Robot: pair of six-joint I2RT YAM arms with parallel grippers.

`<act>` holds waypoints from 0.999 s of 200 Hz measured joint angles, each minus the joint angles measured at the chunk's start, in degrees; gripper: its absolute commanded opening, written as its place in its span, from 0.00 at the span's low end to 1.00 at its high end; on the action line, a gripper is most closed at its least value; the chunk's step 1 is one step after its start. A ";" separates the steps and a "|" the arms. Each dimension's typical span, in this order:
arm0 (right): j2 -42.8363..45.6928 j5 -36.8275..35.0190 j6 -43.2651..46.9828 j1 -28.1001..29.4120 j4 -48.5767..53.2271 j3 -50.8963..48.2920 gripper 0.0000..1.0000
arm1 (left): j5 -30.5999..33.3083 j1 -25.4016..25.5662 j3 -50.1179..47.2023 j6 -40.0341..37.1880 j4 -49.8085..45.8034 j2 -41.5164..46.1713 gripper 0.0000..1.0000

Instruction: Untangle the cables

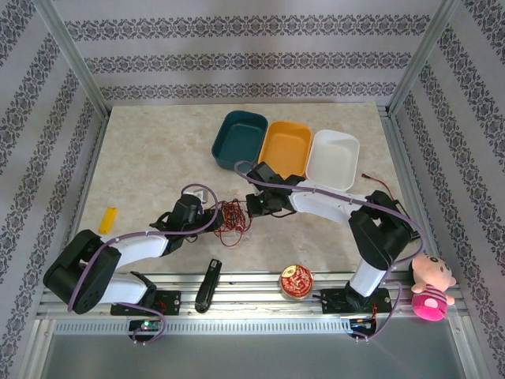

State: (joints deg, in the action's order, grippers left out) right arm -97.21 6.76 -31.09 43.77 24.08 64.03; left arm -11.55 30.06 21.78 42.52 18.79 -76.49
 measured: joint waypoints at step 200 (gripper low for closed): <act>19.23 -4.17 -0.15 -1.62 1.66 3.93 0.00 | 6.54 0.00 3.39 0.57 6.16 -8.90 0.20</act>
State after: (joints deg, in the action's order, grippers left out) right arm -77.97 2.59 -31.24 42.15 25.74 67.96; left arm -5.02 30.06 25.17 43.09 24.95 -85.38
